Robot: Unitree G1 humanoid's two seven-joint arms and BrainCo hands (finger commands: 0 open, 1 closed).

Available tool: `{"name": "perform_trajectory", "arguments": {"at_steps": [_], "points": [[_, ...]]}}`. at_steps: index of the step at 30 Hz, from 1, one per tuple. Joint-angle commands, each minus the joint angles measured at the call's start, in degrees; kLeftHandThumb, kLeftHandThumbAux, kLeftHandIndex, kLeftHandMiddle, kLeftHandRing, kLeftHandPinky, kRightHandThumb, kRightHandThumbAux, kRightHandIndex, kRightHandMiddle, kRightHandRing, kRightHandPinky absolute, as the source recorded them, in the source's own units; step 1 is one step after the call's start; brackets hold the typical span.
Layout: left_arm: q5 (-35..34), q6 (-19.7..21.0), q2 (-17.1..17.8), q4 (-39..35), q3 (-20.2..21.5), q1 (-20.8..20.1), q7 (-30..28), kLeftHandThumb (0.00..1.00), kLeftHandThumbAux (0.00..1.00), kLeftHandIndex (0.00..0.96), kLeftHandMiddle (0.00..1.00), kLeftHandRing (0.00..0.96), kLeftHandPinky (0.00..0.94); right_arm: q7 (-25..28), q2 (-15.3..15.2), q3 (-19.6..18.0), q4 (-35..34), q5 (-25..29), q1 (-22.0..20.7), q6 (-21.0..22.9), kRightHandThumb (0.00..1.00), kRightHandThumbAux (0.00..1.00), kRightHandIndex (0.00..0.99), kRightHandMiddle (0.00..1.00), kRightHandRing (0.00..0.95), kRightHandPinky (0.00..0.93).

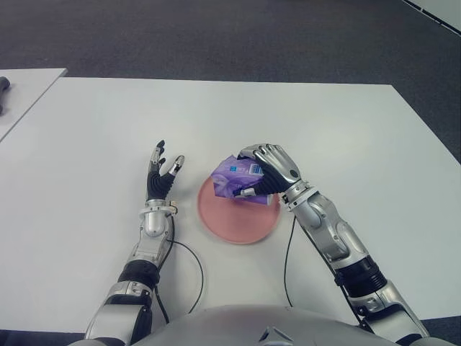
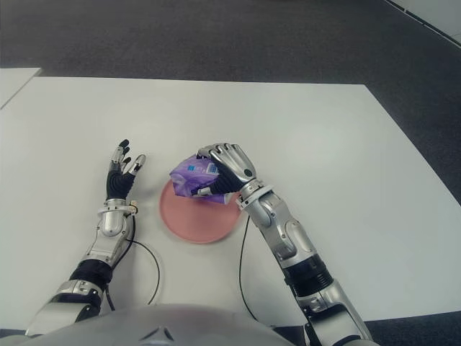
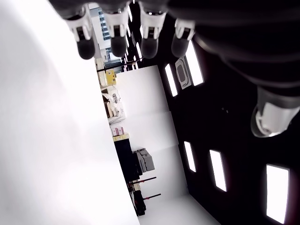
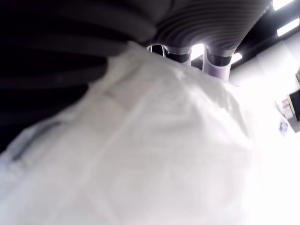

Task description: Put the tissue paper into the plate.

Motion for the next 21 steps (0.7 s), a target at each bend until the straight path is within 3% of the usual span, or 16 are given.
{"name": "perform_trajectory", "arguments": {"at_steps": [1,6,12,14,17,21], "points": [[0.1,0.9,0.1,0.4,0.0,0.9,-0.4,0.000,0.413,0.000,0.000,0.000,0.000,1.6,-0.7,-0.3,0.6,1.2,0.7,0.0,0.857,0.676,0.401,0.539,0.852,0.840],[-0.3,0.7,0.0,0.4,0.0,0.9,-0.8,0.000,0.408,0.000,0.000,0.000,0.000,7.2,-1.2,-0.1,-0.5,2.6,1.0,2.6,0.855,0.677,0.399,0.536,0.837,0.815],[-0.8,0.6,-0.1,0.3,0.1,0.9,-1.3,0.000,0.414,0.000,0.000,0.000,0.000,13.2,-3.1,0.9,-0.1,2.3,2.1,4.4,0.844,0.677,0.399,0.552,0.711,0.651],[-0.8,0.7,-0.2,0.2,0.1,0.9,-1.4,0.000,0.417,0.000,0.000,0.000,0.000,15.1,-4.5,1.8,0.6,1.1,2.2,4.3,0.752,0.698,0.407,0.434,0.482,0.453],[-1.0,0.8,-0.3,0.1,0.1,0.9,-1.4,0.000,0.421,0.000,0.000,0.000,0.000,19.4,-6.7,3.7,0.9,-1.5,1.2,4.5,0.488,0.581,0.226,0.231,0.224,0.221],[-0.8,0.9,-0.4,-0.1,0.1,1.0,-1.1,0.000,0.429,0.000,0.000,0.000,0.000,22.9,-8.3,5.0,0.3,-3.2,0.1,4.9,0.311,0.494,0.063,0.060,0.058,0.057]]}}
